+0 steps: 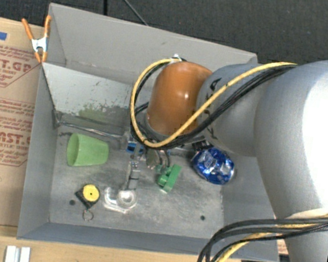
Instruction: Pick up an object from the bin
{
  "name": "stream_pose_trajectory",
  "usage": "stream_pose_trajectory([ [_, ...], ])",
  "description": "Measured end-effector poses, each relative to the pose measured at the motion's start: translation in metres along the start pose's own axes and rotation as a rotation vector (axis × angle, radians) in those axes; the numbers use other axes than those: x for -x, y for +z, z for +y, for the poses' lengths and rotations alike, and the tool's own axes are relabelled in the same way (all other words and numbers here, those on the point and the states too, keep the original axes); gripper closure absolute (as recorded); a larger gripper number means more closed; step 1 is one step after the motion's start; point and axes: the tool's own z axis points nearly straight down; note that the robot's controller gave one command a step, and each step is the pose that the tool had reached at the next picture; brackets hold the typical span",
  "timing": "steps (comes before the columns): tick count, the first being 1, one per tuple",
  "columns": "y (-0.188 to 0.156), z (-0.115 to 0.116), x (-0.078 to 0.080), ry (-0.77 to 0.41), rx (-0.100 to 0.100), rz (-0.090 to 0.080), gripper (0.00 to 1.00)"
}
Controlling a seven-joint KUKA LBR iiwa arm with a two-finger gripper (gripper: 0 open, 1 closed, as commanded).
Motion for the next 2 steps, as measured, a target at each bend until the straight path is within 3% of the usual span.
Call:
stream_pose_trajectory([
  [1,0.009,0.062,-0.0466,-0.155,-0.013,-0.004,0.0],
  [2,0.0075,0.0661,-0.0494,-0.203,-0.019,-0.008,0.0],
])
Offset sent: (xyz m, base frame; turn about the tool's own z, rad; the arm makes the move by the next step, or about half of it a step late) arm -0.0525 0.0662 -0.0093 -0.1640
